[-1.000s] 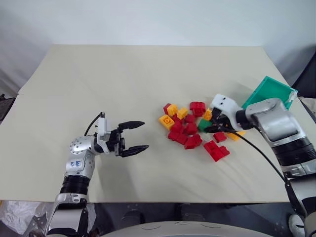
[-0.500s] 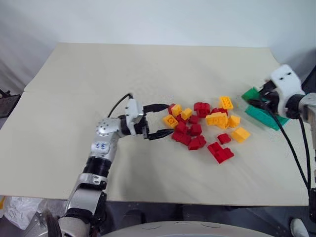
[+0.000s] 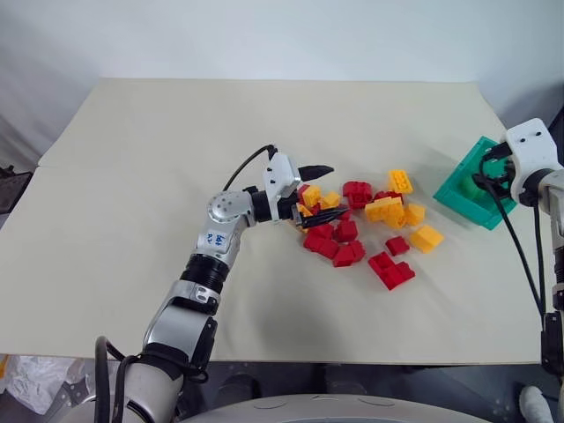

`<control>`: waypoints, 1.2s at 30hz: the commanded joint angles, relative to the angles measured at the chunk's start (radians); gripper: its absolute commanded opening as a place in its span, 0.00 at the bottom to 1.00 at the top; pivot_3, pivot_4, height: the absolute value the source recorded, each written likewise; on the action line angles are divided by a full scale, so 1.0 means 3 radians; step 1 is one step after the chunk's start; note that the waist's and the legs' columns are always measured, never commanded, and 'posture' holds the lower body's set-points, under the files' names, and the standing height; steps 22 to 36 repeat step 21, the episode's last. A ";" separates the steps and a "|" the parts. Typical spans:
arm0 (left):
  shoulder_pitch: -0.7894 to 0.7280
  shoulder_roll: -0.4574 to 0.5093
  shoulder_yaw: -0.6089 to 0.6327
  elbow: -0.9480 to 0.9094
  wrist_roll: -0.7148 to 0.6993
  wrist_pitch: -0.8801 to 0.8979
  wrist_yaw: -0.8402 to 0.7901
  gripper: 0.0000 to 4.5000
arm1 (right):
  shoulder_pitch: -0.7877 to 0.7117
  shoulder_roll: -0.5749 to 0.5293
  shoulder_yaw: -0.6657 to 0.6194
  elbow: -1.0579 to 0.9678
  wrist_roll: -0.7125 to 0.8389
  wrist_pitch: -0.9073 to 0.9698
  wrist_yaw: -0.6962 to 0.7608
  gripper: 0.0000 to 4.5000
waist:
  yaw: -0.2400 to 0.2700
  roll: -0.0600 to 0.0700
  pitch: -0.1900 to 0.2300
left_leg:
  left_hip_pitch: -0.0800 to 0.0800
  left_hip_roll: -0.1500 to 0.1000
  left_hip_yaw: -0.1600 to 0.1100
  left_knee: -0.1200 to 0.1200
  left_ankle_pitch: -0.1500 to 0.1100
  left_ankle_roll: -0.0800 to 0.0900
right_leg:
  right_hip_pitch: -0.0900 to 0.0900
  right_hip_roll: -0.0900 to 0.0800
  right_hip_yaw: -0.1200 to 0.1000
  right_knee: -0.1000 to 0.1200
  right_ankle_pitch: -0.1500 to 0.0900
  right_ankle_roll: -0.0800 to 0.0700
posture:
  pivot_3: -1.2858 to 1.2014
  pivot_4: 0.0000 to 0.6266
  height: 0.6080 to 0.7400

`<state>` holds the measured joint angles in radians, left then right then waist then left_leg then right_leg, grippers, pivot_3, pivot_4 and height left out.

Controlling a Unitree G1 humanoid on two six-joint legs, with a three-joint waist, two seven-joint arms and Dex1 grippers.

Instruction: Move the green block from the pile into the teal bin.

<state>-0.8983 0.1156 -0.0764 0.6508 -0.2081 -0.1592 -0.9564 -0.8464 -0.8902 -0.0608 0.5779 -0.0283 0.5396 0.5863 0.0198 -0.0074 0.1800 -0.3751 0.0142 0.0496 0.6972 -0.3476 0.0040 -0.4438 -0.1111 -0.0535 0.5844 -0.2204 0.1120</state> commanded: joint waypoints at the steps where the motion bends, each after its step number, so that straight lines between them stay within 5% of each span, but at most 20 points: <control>1: 0.0000 0.0064 0.0040 -0.0116 -0.0021 0.0187 0.0047 1.00 | -0.0076 -0.0085 -0.0054 -0.0138 0.0013 -0.0122 0.0074 1.00 | 0.0001 0.0000 0.0000 | -0.0001 0.0000 0.0000 0.0000 0.0000 0.0000 | 0.0000 0.0000 0.0000 -0.0001 0.0001 0.0001 | 0.52 0.24 1.00; 5: 0.0198 0.0247 0.0147 -0.0430 -0.0249 0.0555 -0.0121 1.00 | 0.0226 -0.0146 -0.0122 -0.0623 0.0237 -0.0176 0.0486 1.00 | 0.0002 0.0000 0.0000 | 0.0000 0.0000 0.0002 0.0000 -0.0001 0.0002 | 0.0000 0.0000 0.0002 -0.0003 0.0002 0.0003 | 0.52 0.24 1.00; 12: 0.0904 0.0839 0.0605 -0.1274 -0.0583 0.1099 -0.0023 1.00 | 0.1531 -0.0403 -0.0382 -0.1995 0.1126 -0.0126 0.1823 1.00 | 0.0011 0.0001 0.0000 | -0.0001 0.0002 0.0002 0.0005 -0.0003 0.0002 | 0.0000 0.0001 0.0004 -0.0003 0.0004 0.0008 | 0.52 0.24 1.00; 17: 0.1648 0.1417 0.0932 -0.1655 -0.0789 0.1167 -0.0336 1.00 | 0.2143 -0.0417 -0.0639 -0.1766 0.1209 -0.0951 0.2269 1.00 | -0.0002 0.0001 0.0001 | 0.0015 0.0002 0.0008 0.0004 -0.0007 0.0007 | 0.0013 0.0000 0.0012 -0.0005 0.0005 0.0010 | 0.52 0.24 1.00; 21: 0.1982 0.1636 0.1177 -0.1633 -0.0757 0.0792 -0.0406 1.00 | 0.2188 -0.0357 -0.0695 -0.1470 0.1215 -0.1149 0.2276 1.00 | -0.0004 0.0001 0.0001 | 0.0021 0.0002 0.0008 0.0006 -0.0015 0.0021 | 0.0017 -0.0003 0.0012 -0.0004 0.0007 0.0008 | 0.52 0.24 1.00; 36: 0.1982 0.1636 0.1177 -0.1633 -0.0757 0.0792 -0.0406 1.00 | 0.2188 -0.0357 -0.0695 -0.1470 0.1215 -0.1149 0.2276 1.00 | -0.0004 0.0001 0.0001 | 0.0021 0.0002 0.0008 0.0006 -0.0015 0.0021 | 0.0017 -0.0003 0.0012 -0.0004 0.0007 0.0008 | 0.52 0.24 1.00</control>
